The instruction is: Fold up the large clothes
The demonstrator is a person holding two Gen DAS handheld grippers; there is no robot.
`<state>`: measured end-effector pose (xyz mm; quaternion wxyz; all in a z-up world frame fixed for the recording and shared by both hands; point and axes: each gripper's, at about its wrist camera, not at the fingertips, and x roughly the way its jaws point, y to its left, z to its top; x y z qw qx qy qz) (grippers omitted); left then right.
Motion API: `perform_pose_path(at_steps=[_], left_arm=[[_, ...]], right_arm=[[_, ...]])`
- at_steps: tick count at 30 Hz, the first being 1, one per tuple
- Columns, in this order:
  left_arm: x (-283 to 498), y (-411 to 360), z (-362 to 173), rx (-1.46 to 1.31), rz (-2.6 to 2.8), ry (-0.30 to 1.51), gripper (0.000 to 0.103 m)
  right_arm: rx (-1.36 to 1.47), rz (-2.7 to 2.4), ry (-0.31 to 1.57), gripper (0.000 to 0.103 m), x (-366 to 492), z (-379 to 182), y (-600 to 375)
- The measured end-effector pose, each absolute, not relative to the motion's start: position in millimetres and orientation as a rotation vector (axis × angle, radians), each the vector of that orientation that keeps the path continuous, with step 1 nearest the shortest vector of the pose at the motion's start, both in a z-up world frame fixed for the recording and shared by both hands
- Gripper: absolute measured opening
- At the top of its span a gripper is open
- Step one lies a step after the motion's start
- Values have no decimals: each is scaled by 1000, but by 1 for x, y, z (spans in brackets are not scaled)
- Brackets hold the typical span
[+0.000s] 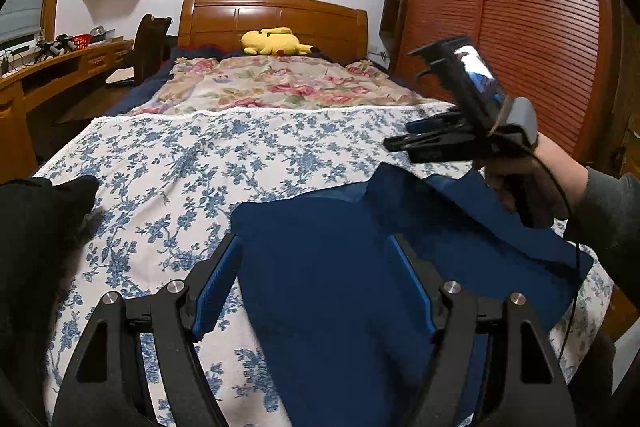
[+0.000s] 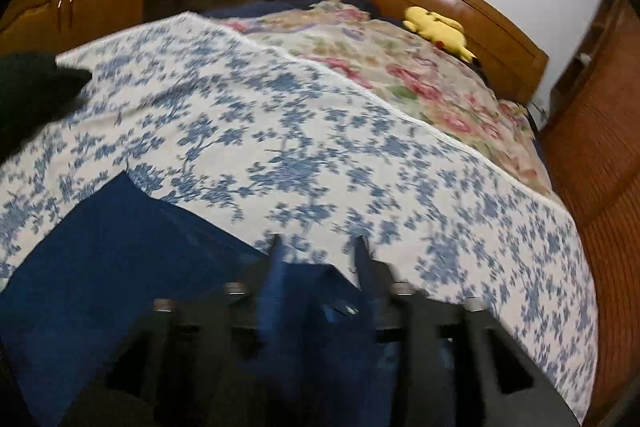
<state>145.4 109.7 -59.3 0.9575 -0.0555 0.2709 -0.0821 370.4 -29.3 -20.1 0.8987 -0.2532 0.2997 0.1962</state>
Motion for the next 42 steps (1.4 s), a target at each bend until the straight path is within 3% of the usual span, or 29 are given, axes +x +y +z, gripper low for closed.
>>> perform_pose_path(at_steps=[7, 20, 21, 22, 24, 27, 31, 38, 41, 42], left_arm=[[145, 88, -57, -114, -225, 540, 75], [159, 52, -65, -87, -290, 576, 75], [160, 51, -65, -88, -290, 579, 75], [160, 51, -66, -89, -290, 581, 75], [162, 51, -67, -87, -288, 586, 75], [164, 50, -69, -87, -285, 591, 75], [165, 51, -70, -87, -280, 594, 75], [166, 54, -73, -98, -274, 604, 75], [165, 55, -72, -100, -274, 602, 75], [165, 56, -72, -98, -274, 601, 75]], right_arm=[[-470, 249, 664, 52, 376, -9, -121], [-160, 115, 968, 52, 443, -94, -223], [-129, 134, 960, 44, 446, -95, -226], [-107, 163, 951, 25, 445, -94, -226], [-143, 196, 915, 4, 444, -87, -218], [-216, 201, 796, 4, 429, -63, -210], [-213, 14, 708, 3, 421, -37, -231], [-163, -74, 889, 4, 445, -74, -255], [-216, -54, 864, 29, 438, -73, -244], [-229, -40, 854, 43, 434, -71, -240]])
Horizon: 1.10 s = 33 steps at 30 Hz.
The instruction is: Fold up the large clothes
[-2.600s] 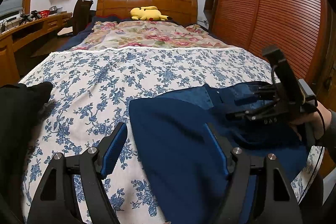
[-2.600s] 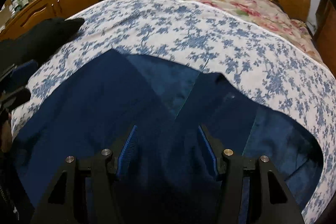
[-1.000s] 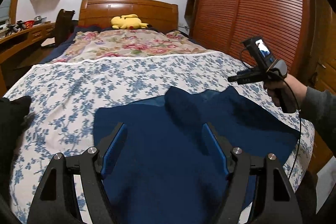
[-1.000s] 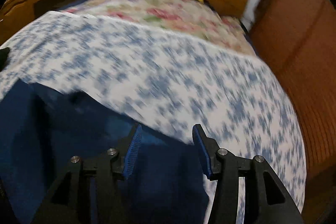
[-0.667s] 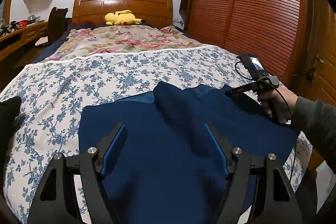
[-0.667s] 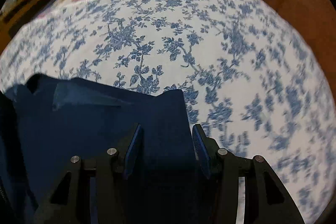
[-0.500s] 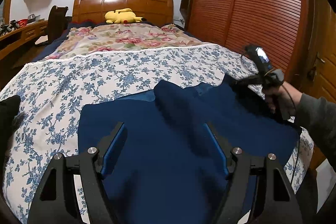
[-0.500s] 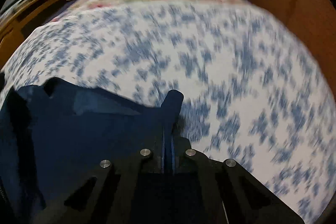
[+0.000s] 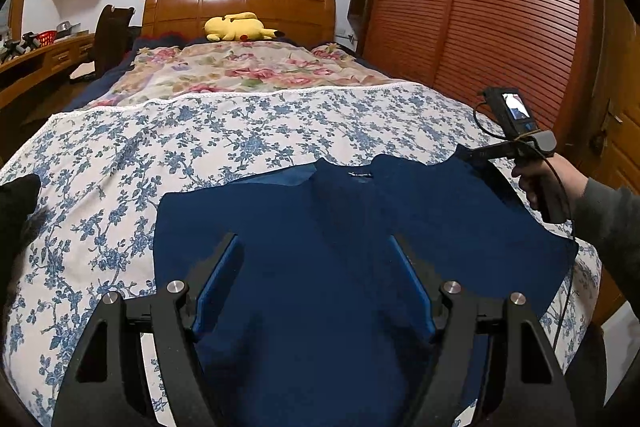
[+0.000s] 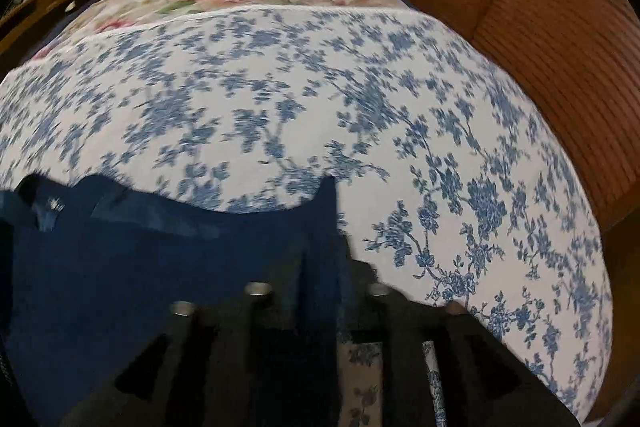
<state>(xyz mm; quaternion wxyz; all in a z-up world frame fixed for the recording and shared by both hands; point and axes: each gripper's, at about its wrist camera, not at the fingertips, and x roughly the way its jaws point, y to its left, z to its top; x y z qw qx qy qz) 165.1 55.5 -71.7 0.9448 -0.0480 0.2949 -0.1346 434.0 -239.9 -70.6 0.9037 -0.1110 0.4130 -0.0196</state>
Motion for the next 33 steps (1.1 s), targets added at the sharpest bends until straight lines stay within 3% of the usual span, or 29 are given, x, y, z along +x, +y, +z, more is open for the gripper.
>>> perform_pose_path(at_steps=[2, 18, 24, 29, 33], left_arm=[[164, 56, -71, -96, -275, 598, 75], [152, 46, -61, -71, -290, 573, 75], [142, 37, -57, -59, -301, 557, 75], [128, 26, -58, -40, -321, 555, 75], [111, 16, -57, -17, -336, 546, 75]], right_arm=[[-236, 4, 829, 51, 419, -63, -236], [-251, 268, 796, 51, 204, -44, -241], [-269, 223, 786, 51, 162, -42, -257], [-227, 229, 857, 51, 160, -71, -270], [-200, 231, 810, 51, 156, -81, -276]])
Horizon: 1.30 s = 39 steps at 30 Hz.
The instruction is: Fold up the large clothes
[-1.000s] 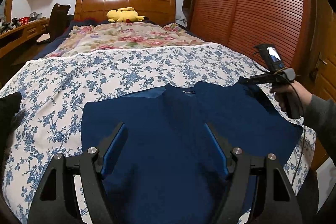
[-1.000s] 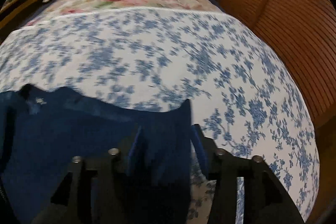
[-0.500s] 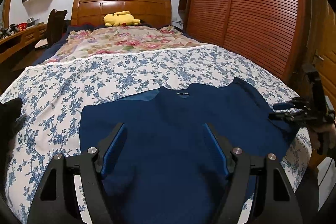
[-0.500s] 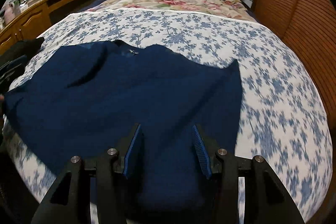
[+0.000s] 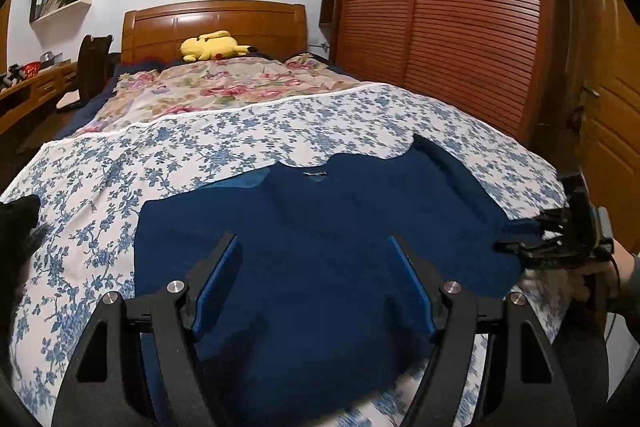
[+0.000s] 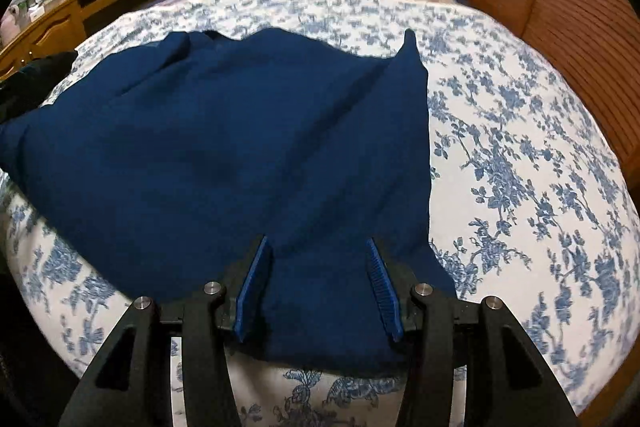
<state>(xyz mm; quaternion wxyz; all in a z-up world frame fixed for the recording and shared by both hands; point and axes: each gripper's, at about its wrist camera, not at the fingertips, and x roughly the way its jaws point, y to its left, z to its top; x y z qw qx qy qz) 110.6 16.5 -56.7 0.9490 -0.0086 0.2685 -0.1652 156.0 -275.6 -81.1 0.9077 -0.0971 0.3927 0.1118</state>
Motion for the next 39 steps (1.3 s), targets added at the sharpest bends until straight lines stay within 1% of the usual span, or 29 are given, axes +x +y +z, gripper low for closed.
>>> perform_pose_path(at_steps=[9, 14, 17, 24, 31, 34, 39], left_arm=[[76, 7, -58, -18, -348, 572, 74], [70, 14, -62, -53, -326, 609, 52], [68, 19, -70, -56, -289, 648, 42], [69, 36, -94, -51, -193, 742, 37], [67, 42, -114, -63, -153, 821, 36], [63, 39, -112, -58, -147, 823, 36], [64, 30, -92, -58, -154, 790, 36]], right_arm=[[-209, 194, 780, 52, 152, -71, -265], [-212, 238, 719, 52, 139, -52, -252], [-205, 300, 681, 52, 135, -42, -238], [-192, 478, 662, 52, 141, -34, -191], [-211, 631, 721, 52, 145, -65, -157], [-225, 642, 762, 53, 153, -78, -149], [-219, 648, 783, 55, 162, -77, -143]])
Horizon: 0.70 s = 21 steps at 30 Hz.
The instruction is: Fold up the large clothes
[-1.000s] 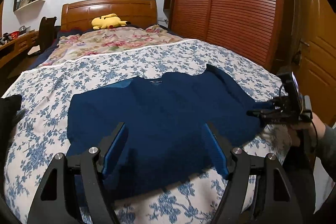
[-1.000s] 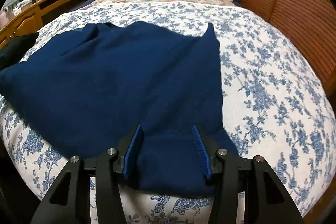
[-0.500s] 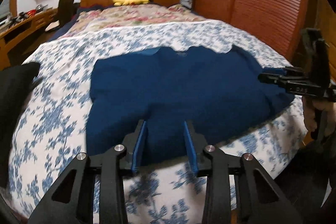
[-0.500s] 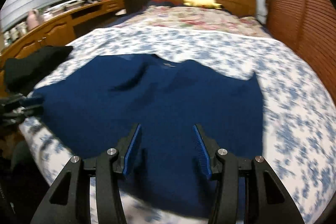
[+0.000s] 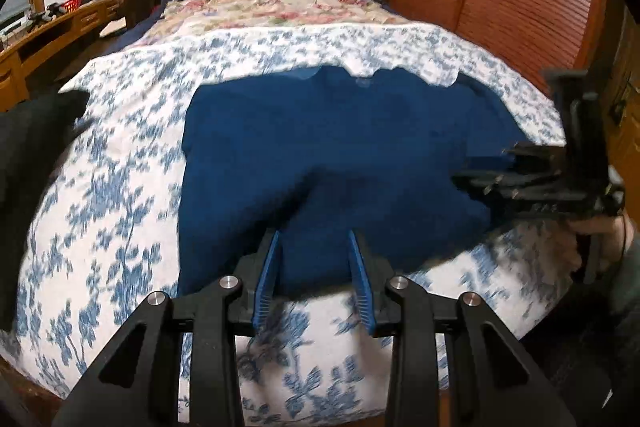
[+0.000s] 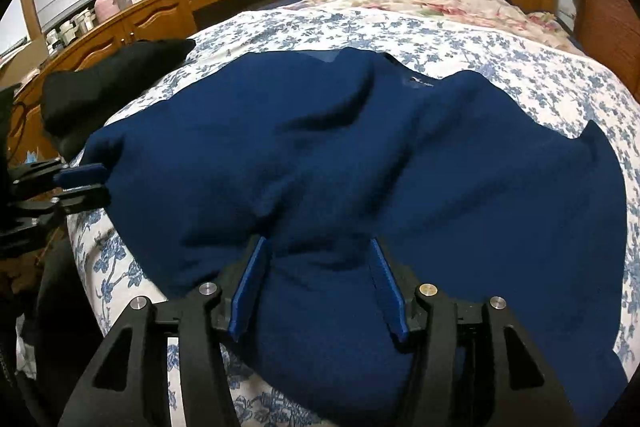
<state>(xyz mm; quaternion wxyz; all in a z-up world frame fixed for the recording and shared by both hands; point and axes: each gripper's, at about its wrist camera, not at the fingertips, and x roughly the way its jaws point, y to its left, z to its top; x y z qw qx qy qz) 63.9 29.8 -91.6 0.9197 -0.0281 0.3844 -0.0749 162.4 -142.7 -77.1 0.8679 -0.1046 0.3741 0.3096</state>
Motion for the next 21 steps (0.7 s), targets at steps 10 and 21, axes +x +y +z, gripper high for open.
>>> perform_pose_path(at_steps=[10, 21], left_arm=[[103, 16, -83, -5, -137, 783, 36], [94, 25, -122, -11, -107, 868, 24]], right_arm=[[-233, 641, 763, 55, 154, -75, -151], [-221, 646, 679, 55, 134, -62, -150]])
